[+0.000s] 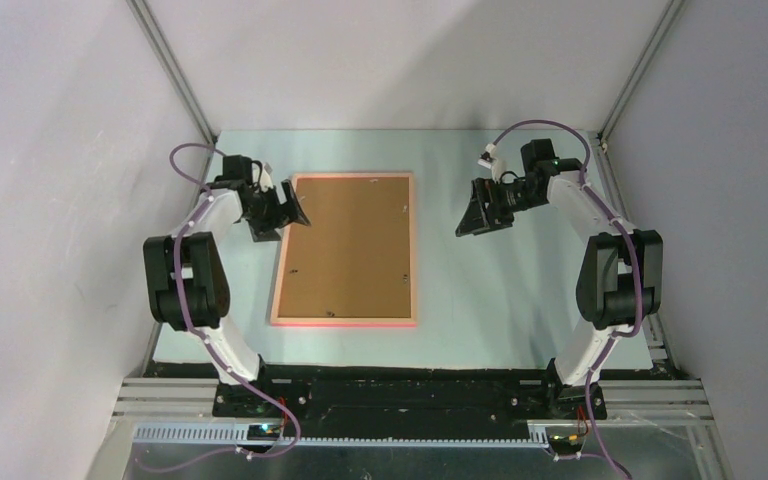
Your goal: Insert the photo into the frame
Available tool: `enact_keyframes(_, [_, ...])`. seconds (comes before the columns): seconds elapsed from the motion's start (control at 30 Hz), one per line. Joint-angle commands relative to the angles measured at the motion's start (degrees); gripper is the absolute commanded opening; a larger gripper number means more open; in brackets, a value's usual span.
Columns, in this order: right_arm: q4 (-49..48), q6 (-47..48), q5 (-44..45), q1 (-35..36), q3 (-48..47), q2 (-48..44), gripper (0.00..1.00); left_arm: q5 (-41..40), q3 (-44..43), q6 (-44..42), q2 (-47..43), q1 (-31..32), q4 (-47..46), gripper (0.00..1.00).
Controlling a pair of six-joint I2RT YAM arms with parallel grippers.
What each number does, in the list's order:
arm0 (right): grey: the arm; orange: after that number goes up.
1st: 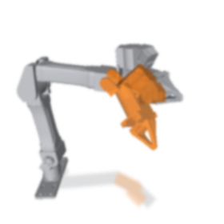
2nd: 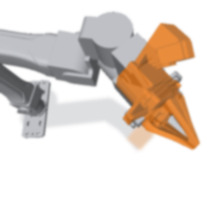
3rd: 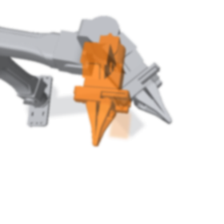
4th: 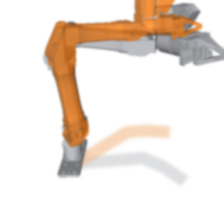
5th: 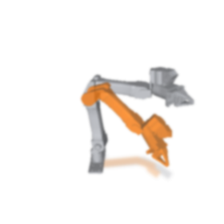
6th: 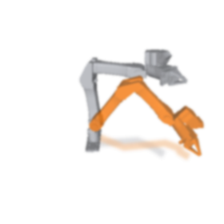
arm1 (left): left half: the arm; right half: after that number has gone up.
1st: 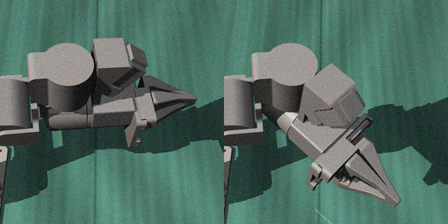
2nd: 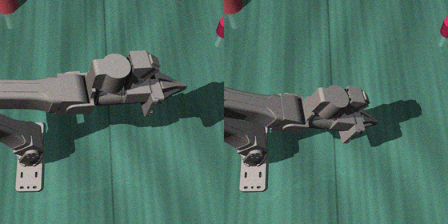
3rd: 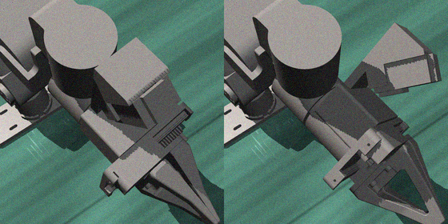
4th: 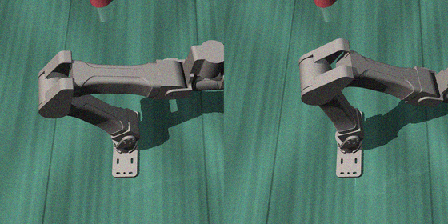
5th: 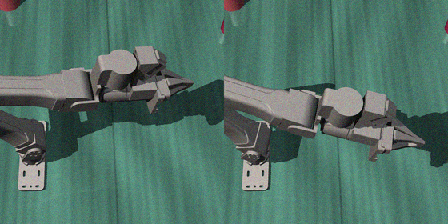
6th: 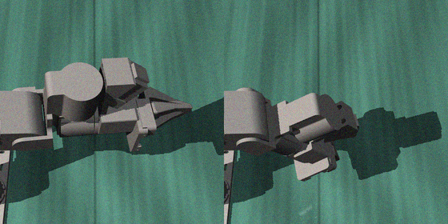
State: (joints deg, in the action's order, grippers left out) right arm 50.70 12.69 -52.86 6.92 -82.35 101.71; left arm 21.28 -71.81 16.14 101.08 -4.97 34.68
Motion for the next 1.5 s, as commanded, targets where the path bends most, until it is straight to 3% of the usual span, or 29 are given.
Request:
enact_keyframes(0.0, [-0.5, 0.84, 1.15, 0.8, -0.16, -0.52, 0.9, -4.56, -2.89, -3.23, -3.97, 0.4, 0.09, 0.94])
enact_keyframes(0.33, [-6.46, -1.13, 10.51, 5.41, -0.26, -1.33, 0.9, -7.39, -3.95, -7.12, -0.56, 0.4, 0.0, 0.91])
enact_keyframes(0.83, [-18.3, -9.56, 25.97, 15.62, -2.92, 8.31, 0.85, -8.87, -5.94, -7.87, 6.62, 0.34, -0.05, 0.75])
enact_keyframes(1.1, [-18.74, -12.22, 25.44, 16.74, -5.63, 14.38, 0.82, -7.32, -6.02, -7.57, 8.7, 0.35, -0.05, 0.58])
enact_keyframes(1.37, [-19.48, -14.23, 23.2, 18.32, -8.95, 20.07, 0.8, -3.99, -3.25, -6.48, 8.15, 0.61, -1.47, 0.34])
enact_keyframes(1.47, [-19.58, -14.91, 23.54, 18.86, -10.2, 21.64, 0.8, -3.09, -1.81, -6.56, 7.52, 0.93, -1.98, 0.3])
